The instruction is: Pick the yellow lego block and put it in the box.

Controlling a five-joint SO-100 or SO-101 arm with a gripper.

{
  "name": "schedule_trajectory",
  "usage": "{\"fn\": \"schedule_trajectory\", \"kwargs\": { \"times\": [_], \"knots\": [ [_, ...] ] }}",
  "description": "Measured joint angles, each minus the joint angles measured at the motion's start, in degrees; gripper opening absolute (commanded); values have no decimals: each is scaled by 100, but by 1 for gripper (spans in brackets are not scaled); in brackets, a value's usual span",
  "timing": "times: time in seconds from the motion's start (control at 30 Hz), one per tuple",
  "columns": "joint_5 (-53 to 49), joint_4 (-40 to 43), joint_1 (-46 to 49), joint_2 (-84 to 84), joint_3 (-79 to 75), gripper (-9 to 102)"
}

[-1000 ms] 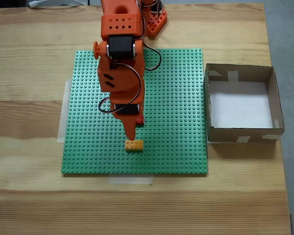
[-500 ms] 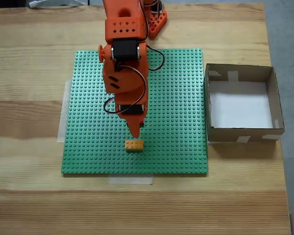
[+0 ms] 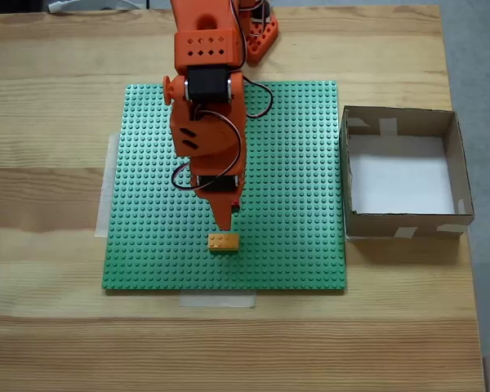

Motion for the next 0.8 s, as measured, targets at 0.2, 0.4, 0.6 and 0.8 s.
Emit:
{"fn": "schedule_trajectory", "kwargs": {
  "times": [0.2, 0.4, 0.6, 0.8],
  "knots": [
    [0, -35, -79, 0, 141, 18],
    [44, -141, -114, -18, 308, 18],
    [193, -141, -114, -70, 360, 18],
    [211, -141, -114, -70, 360, 17]
  ]
}}
